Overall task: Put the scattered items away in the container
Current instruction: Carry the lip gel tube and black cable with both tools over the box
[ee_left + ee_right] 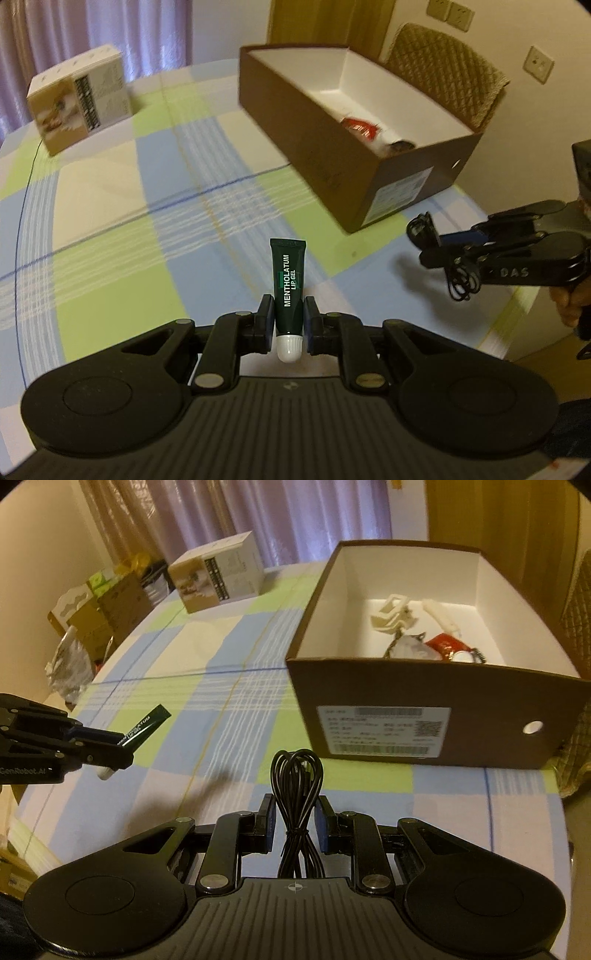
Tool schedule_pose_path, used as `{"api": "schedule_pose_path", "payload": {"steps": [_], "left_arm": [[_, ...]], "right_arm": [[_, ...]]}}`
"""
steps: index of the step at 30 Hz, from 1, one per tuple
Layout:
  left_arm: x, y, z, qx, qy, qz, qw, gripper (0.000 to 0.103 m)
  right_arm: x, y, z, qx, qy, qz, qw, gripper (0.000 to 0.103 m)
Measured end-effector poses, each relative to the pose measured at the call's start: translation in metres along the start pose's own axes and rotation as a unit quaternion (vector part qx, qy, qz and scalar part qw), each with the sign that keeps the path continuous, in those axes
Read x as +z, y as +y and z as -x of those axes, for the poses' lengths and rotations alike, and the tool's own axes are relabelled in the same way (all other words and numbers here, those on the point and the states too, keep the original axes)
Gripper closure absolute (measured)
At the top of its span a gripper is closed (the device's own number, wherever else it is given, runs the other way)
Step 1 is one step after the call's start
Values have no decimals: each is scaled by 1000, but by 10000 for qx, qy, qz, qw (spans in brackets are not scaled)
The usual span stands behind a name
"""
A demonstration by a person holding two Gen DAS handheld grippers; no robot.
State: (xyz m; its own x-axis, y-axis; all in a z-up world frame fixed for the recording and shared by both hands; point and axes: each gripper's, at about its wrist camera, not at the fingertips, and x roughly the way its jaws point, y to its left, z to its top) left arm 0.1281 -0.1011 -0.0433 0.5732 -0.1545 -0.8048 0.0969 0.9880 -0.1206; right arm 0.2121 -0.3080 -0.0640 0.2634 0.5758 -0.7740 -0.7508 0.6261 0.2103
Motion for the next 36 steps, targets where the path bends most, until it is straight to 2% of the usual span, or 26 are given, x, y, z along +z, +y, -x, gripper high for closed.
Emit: {"api": "schedule_pose_path", "payload": {"steps": [11,20,28,36], "left_arm": [[40,-29,-2,-401,-380,-146,9984,91],[73,-59,-19,-645,-565,-150,9962,91],[109,-73,-40,-657,-735,-83,9951,91],[160,-76,-68,-544,-894,79,9945,91]], "right_arm": [[16,-23,33,-57,-373,-112,9992,84],[41,-60,54,-53,-643,-309,9974,84],[76,-95,61,16,-938,-337,9950,84],[127,-127,40,133,-1050,-218,9941,84]]}}
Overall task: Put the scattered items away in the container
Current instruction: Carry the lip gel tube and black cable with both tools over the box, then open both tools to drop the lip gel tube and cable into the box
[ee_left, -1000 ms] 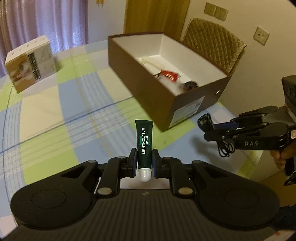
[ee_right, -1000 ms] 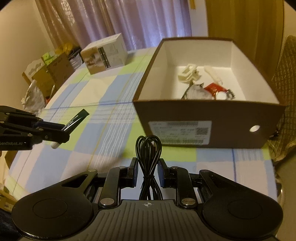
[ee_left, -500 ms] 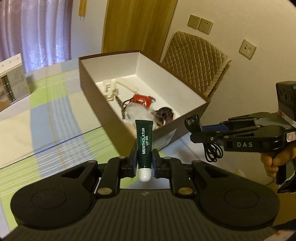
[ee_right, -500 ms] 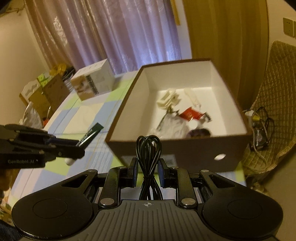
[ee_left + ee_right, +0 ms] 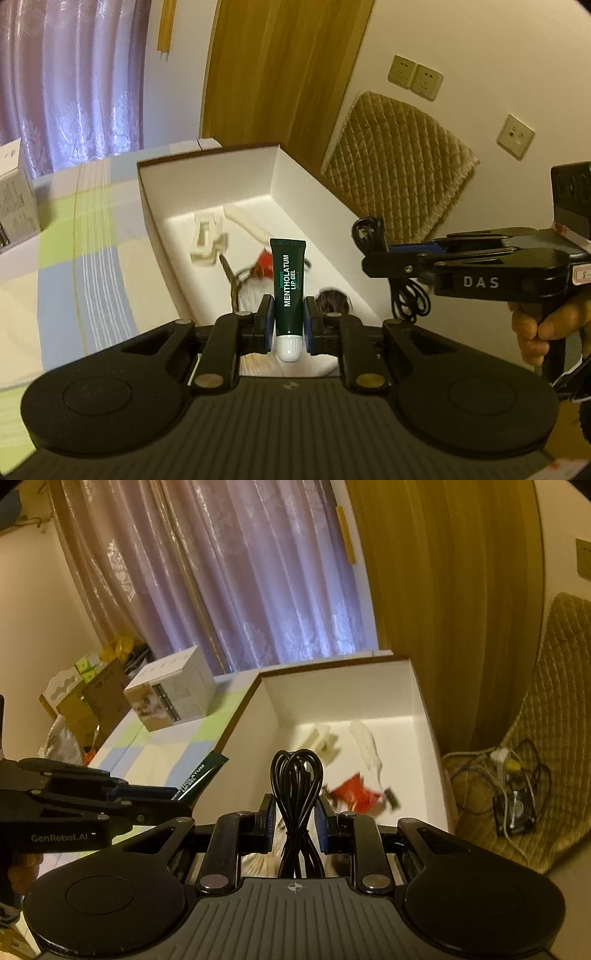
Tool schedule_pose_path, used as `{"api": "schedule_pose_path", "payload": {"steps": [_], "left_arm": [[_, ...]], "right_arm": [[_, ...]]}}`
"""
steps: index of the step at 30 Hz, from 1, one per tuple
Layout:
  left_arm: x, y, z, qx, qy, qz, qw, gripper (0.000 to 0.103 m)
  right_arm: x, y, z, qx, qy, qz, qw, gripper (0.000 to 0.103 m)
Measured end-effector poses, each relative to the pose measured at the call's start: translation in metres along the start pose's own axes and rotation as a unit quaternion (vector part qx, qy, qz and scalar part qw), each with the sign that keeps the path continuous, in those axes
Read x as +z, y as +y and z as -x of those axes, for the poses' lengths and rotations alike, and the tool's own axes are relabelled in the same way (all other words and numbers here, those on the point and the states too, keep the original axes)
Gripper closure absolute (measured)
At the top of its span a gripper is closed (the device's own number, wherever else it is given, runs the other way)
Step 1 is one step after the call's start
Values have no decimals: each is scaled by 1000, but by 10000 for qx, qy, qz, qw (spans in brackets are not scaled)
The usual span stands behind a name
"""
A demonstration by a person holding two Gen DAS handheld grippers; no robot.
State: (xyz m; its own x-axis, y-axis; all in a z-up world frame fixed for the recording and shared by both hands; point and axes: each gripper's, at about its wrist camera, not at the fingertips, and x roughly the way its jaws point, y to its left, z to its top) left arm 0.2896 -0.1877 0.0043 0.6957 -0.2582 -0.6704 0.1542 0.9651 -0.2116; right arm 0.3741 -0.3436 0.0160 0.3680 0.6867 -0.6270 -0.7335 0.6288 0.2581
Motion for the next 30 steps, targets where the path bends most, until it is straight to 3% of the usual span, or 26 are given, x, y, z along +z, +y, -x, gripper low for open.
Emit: {"api": "schedule_pose_path", "payload": {"steps": [9,14,30], "left_arm": [[42,12,-59,256,100,124,9995,91],[61,27,-99,304,298,472,9980,91],[79,53,-172,520,736,903,9918,91]], "right_arm": [[35,-38,-62,-143,326,201,9992,84],[49,-54,-93,-212,533,377,9976,84],[65,-65,-159,-527,1022,1320,9846,84]]}}
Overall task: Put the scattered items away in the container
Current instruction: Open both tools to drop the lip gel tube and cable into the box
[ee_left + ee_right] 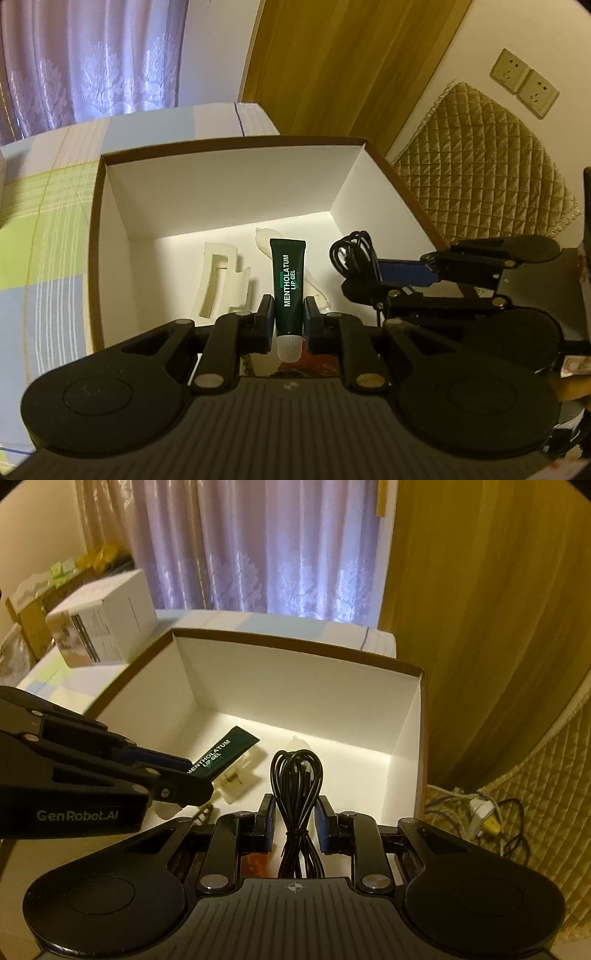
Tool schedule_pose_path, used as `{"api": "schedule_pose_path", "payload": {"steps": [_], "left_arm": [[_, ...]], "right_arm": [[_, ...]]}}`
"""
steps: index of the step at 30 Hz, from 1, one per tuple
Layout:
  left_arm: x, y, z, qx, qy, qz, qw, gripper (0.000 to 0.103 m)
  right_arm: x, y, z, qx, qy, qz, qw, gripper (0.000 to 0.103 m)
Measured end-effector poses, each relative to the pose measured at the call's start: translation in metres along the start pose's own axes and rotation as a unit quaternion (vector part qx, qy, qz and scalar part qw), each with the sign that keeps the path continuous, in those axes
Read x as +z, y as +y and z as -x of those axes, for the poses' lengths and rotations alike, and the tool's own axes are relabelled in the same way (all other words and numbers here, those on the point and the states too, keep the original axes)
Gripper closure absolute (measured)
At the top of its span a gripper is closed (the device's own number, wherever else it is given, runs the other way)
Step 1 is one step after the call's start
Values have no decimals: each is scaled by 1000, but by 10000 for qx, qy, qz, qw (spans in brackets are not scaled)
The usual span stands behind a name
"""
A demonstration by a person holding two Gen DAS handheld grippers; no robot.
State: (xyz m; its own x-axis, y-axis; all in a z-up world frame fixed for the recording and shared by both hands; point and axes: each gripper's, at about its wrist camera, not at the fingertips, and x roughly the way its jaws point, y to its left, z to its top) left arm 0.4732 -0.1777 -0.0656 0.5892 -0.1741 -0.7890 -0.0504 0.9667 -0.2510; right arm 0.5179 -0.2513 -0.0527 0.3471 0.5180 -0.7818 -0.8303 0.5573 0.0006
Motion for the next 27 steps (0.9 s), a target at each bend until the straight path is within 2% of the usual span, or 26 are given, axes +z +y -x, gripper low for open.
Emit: {"api": "schedule_pose_path", "payload": {"steps": [20,25,27], "left_arm": [[1,10,-36,23,395,302,9988,90],[1,10,-35,114,432,297,9986,82],[1,11,-34,154,455,292,9984,76]], "right_arm": [[5,8,-24,-235,257,720,9968,84],[3,10,-25,-212,370,861,9954,81],[1,11,-23,-182,375,871,9953,79]]}}
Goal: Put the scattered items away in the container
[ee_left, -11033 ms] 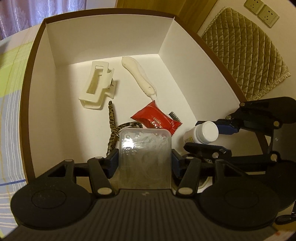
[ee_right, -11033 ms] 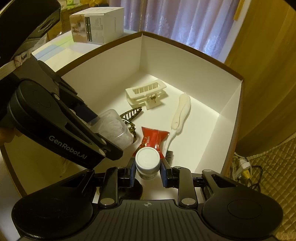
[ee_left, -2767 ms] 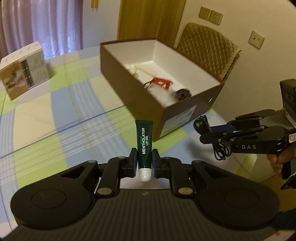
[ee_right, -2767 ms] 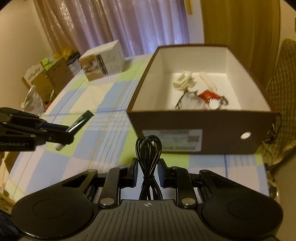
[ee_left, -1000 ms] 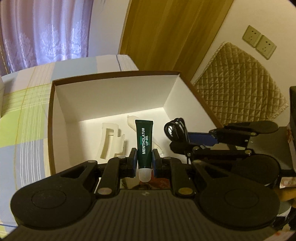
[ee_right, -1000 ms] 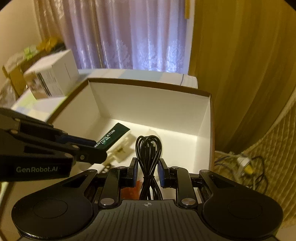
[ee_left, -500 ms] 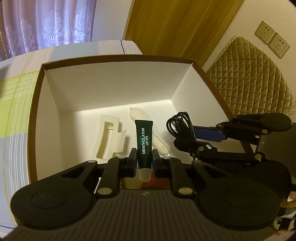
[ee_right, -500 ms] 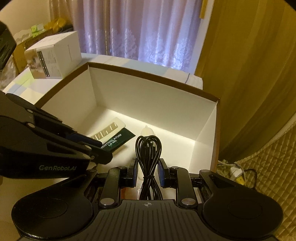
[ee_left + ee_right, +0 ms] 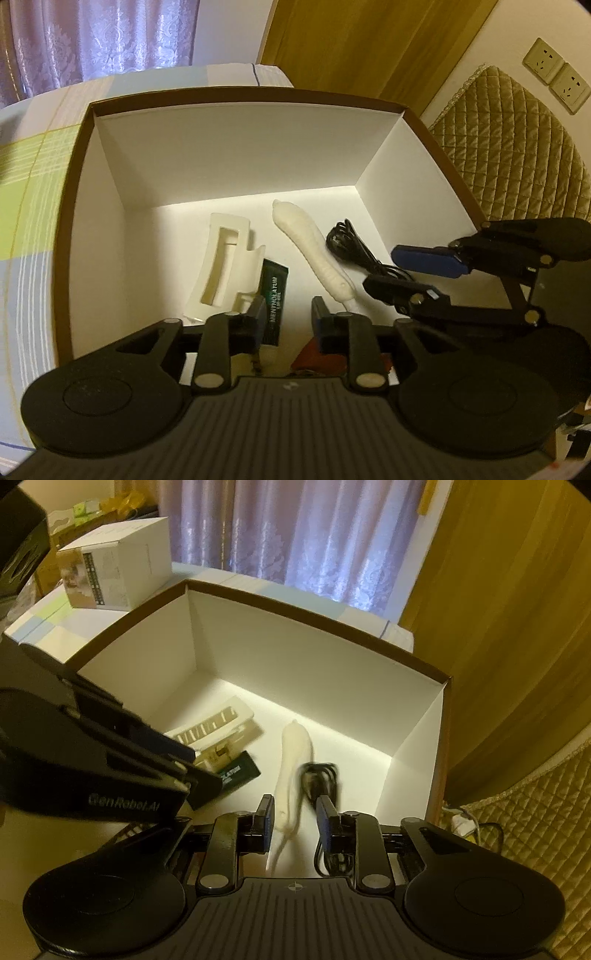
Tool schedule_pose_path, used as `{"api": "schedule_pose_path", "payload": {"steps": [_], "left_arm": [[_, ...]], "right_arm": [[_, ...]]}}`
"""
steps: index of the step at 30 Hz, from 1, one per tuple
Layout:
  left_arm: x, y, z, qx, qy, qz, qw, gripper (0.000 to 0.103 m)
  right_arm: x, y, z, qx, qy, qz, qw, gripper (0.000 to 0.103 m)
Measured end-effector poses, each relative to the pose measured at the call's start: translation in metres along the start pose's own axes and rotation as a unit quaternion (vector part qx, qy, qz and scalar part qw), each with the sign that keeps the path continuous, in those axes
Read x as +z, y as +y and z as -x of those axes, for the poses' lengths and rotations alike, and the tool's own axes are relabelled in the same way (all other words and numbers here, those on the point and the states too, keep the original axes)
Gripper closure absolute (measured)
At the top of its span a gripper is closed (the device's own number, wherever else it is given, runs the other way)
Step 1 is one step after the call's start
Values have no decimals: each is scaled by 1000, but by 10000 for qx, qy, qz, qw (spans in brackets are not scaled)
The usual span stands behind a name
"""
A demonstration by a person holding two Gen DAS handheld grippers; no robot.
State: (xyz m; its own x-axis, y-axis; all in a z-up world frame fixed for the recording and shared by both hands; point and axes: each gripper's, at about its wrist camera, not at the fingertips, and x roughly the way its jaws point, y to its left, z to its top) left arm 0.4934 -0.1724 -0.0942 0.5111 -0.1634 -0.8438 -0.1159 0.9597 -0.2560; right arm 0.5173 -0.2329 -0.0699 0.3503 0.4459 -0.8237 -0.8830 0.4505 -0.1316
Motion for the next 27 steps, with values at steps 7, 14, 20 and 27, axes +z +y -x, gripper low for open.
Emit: {"api": "schedule_pose_path", "payload": {"steps": [7,14,20,27], "left_arm": [[-7,1,22,134,-79,-216,9996,58],[-23,-13,57,324,-314,-647,9969,42],[-43,-18,92,444,-487,-706,9953,32],[-74,-21,133,626,-752,-747,9924,21]], "right_arm": [[-10,3,26,176,-269,-274,9991,31],[-26,8,59,355,-473,-686,9959,22],[-38,19,95,441,-742,-1022,9910,7],[-59,38,133,376,-914,-1337,9861,2]]}}
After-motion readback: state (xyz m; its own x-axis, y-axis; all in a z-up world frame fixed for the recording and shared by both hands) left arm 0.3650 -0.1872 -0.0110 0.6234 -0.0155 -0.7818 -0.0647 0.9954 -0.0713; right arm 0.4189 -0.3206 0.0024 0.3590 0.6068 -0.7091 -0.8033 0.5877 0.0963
